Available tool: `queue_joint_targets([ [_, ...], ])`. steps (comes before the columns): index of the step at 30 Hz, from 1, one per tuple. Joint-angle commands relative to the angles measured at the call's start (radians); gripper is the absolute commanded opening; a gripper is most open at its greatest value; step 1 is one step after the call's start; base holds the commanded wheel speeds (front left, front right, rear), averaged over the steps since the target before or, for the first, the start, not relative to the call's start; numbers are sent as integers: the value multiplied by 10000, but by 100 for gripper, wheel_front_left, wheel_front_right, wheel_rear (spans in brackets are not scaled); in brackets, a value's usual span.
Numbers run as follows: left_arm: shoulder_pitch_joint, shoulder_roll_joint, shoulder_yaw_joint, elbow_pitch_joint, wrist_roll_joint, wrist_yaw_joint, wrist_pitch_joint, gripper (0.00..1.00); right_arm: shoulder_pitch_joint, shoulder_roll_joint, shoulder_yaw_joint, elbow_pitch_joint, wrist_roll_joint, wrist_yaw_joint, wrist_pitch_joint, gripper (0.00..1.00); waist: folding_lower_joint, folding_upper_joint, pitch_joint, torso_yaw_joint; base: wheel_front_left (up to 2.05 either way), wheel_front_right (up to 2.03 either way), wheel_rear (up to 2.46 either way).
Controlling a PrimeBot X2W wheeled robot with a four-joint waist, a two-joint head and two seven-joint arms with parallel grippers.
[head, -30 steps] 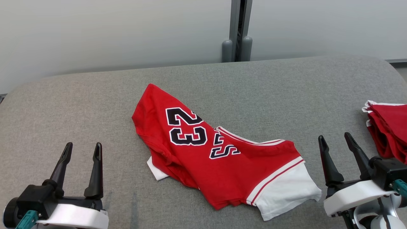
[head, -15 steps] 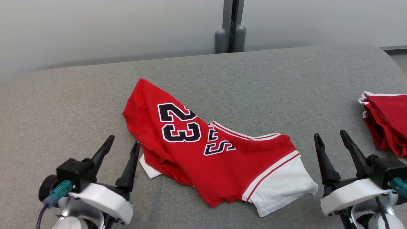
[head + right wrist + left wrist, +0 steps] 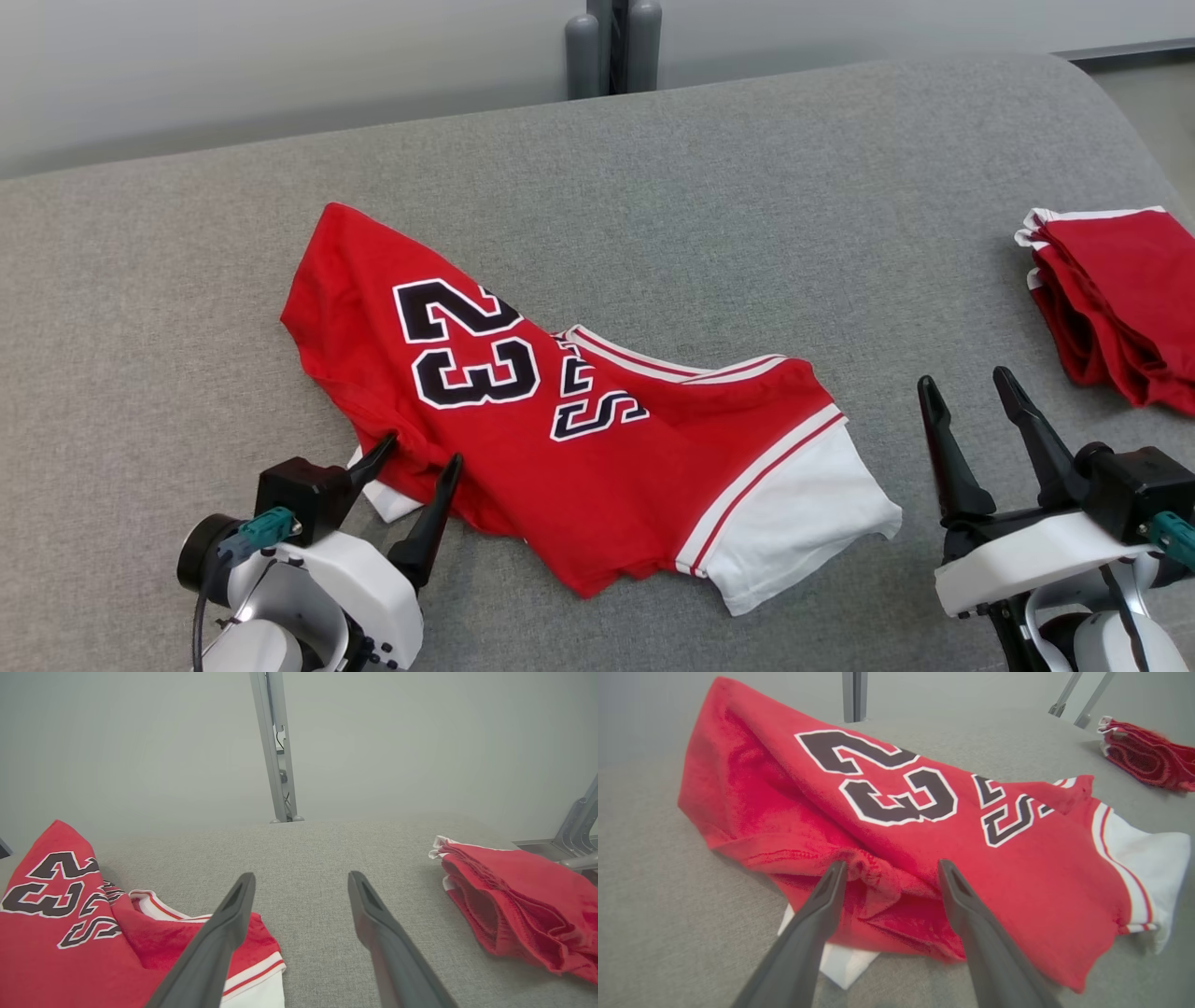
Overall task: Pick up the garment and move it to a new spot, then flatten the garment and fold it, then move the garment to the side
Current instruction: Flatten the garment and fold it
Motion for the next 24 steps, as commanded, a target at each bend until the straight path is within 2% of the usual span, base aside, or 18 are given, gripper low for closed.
queue_joint_targets([
  [1, -193, 56, -37, 208, 107, -62, 25, 100, -102, -37, -15, 38, 64, -3, -73, 100, 0, 0, 61, -38, 0, 0, 0],
  [3, -306, 76, -92, 494, 199, -18, 77, 100, -144, -36, -9, 88, 98, -3, -136, 100, 0, 0, 91, -44, 0, 0, 0],
  [4, -343, 116, -110, 651, 259, 16, 101, 95, -163, -36, 0, 112, 113, -1, -142, 100, 0, 0, 99, -47, 0, 0, 0],
  [5, -376, 108, -104, 743, 256, 26, 64, 66, -187, -37, 6, 136, 123, -3, -152, 100, 0, 0, 101, -44, 0, 0, 0],
  [6, -429, 115, -52, 790, 261, 51, -24, 27, -203, -36, 8, 156, 132, -3, -191, 100, 0, 0, 94, -36, 0, 0, 0],
  [7, -459, 157, -1, 823, 289, 104, -76, 0, -209, -37, 7, 168, 163, -3, -214, 100, 0, 0, 92, -27, 0, 0, 0],
  [12, -458, 269, 240, 537, 242, 250, -364, 0, -163, -37, -120, 239, 184, -3, -251, 100, 0, 0, 31, 101, 0, 0, 0],
  [24, -223, 1112, 967, -2506, 323, 776, -348, 0, 43, -36, -553, 326, 196, -3, -198, 100, 0, 0, -542, 686, 0, 0, 0],
])
